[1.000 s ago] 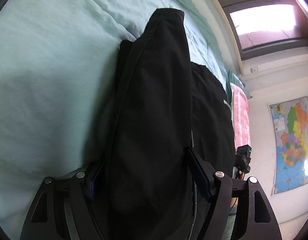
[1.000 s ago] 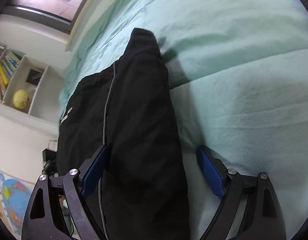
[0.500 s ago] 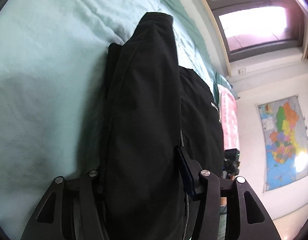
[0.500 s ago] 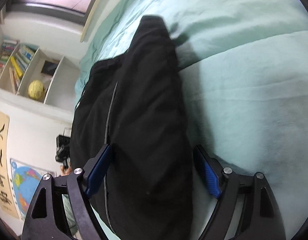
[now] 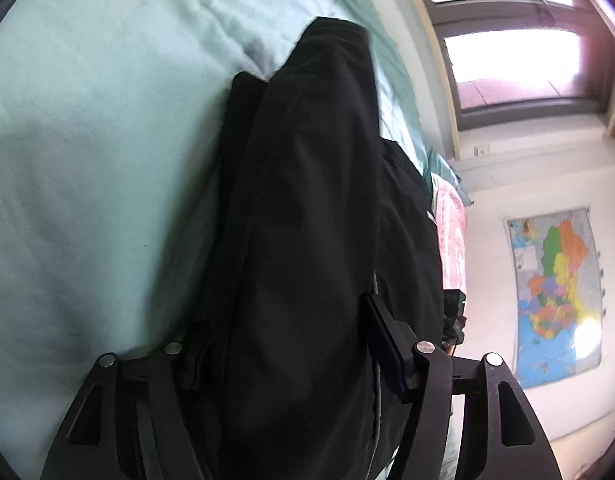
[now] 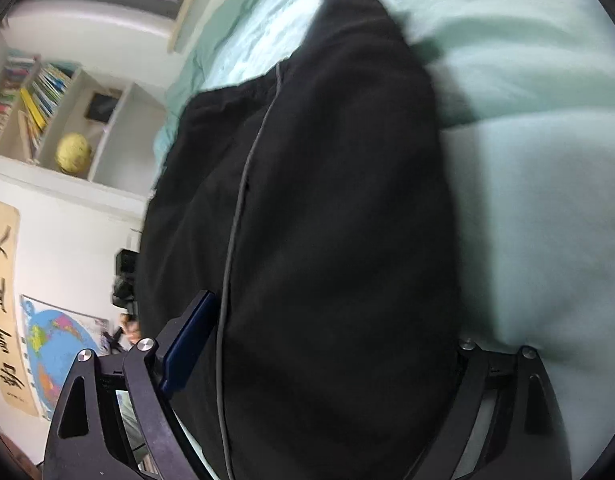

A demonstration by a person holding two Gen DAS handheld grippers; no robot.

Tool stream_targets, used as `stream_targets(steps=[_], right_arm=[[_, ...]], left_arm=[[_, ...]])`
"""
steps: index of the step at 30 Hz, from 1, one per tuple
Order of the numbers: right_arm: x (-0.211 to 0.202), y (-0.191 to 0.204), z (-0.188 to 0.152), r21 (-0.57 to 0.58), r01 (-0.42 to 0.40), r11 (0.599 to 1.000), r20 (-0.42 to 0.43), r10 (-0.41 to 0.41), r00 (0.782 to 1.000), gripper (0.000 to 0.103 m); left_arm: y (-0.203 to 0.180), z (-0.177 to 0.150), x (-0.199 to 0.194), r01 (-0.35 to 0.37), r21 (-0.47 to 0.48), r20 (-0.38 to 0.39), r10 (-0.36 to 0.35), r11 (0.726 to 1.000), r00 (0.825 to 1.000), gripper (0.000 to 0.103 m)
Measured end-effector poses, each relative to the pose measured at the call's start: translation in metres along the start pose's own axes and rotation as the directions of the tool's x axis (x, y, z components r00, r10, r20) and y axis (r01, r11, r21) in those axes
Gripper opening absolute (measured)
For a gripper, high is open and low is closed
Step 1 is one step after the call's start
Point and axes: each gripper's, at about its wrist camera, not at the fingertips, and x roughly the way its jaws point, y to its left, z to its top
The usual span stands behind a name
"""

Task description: Fold large clothes

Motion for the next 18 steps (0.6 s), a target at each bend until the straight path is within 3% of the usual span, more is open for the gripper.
stream_targets(steps=[2,4,6,9,12,18], right_arm=[[0.013,0.017,0.003,-0.058,0.050,0.997,-0.014,-0.051,0.999,0.086],[0.012,0.028,-0.001,-0.098,0.098,0.990,0.005,-0.098,0.995,0.080],[0.000,0.037,-0.011,-0.109,0.108,0.988,0.060,-0.102,0.993,0.063],[-0.021,0.059,-0.030,-0.126,0.136,0.983,0.137,-0.118,0.983,0.051],[-0.039,0.089,-0.047,-0.132,0.159,0.978,0.180,-0.134,0.974,0.046],[-0.084,0.158,-0.101,-0.185,0.157,0.970,0.255,-0.107,0.961,0.045]], left_arm=[[-0.004,0.000,0.000,-0.017,0.018,0.007,0.017,1.000,1.000,0.067],[-0.013,-0.003,-0.003,-0.053,0.059,0.024,0.051,0.997,0.998,0.055],[-0.028,-0.011,-0.009,-0.112,0.115,0.060,0.105,0.987,0.993,0.042],[-0.054,-0.022,-0.022,-0.135,0.169,0.114,0.117,0.976,0.987,0.036],[-0.083,-0.032,-0.042,-0.094,0.197,0.146,0.066,0.976,0.987,0.033],[-0.144,-0.075,-0.090,-0.096,0.311,0.182,0.040,0.946,0.983,0.033]])
